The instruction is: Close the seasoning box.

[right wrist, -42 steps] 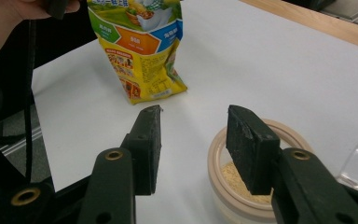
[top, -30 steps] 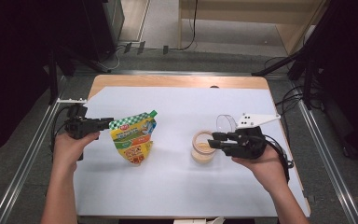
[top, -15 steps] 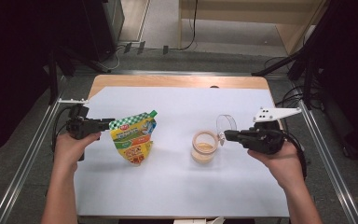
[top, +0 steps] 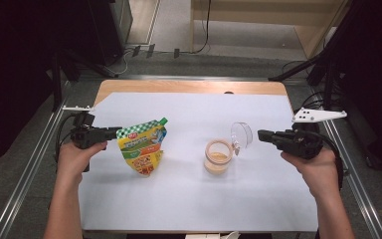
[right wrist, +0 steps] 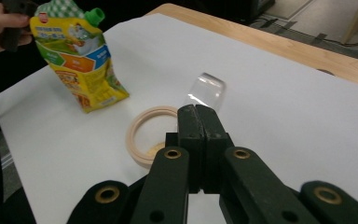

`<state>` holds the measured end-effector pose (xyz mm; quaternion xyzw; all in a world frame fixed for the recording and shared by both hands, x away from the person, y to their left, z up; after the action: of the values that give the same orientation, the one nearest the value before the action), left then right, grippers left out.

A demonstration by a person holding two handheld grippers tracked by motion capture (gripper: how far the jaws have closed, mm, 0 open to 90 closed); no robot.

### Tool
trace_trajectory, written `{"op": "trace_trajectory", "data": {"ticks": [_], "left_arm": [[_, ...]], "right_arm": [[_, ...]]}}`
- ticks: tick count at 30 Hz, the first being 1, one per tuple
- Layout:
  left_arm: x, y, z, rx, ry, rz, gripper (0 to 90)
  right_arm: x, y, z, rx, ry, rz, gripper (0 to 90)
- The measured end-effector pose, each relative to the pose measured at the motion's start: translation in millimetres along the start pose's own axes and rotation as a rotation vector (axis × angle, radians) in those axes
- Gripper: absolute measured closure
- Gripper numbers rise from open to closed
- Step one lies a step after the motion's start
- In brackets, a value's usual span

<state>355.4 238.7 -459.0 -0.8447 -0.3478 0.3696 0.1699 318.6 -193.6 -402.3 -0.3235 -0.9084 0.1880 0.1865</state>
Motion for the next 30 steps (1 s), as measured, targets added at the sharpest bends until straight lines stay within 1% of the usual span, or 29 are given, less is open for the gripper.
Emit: {"op": "trace_trajectory", "data": {"ticks": [6, 10, 14, 17, 18, 23, 30], "left_arm": [[1.0, 0.1, 0.6, 0.002, 0.000, -0.002, 49.0], [2.0, -0.1, 0.6, 0.001, 0.002, -0.004, 48.9], [2.3, 0.2, 0.8, 0.002, 0.002, -0.005, 48.8], [2.2, 0.5, 0.9, 0.003, 0.002, -0.005, 48.8], [2.3, 0.6, 1.0, 0.004, 0.001, -0.005, 48.7], [2.2, 1.9, 2.0, 0.011, -0.002, -0.002, 48.8], [3.3, -0.1, 1.8, 0.007, -0.004, -0.005, 48.9]], "right_arm": [[-16.2, 5.0, 9.5, 0.013, 0.025, 0.045, 90.0], [-25.5, 14.4, 18.6, 0.029, 0.040, 0.069, 90.0], [-31.2, 27.2, 29.6, 0.049, 0.055, 0.075, 90.0], [-33.2, 36.9, 37.1, 0.063, 0.061, 0.073, 90.0], [-34.2, 40.4, 39.6, 0.065, 0.058, 0.074, 90.0], [-36.3, 52.4, 46.7, 0.061, 0.074, 0.070, 90.0], [-30.6, 68.5, 52.6, 0.070, 0.072, 0.044, 90.0]]}}
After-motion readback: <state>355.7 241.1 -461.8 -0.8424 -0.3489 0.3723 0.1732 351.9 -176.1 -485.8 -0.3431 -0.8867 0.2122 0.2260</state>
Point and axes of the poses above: each handheld gripper's, and its own axes: y roughly forward along the jaws, z roughly out of its underside, x roughly to its left, the point moved 9 cm from there along y, roughly forward along the jaws, and after that the axes turned 3 degrees about -x, right-handed, at the moved point
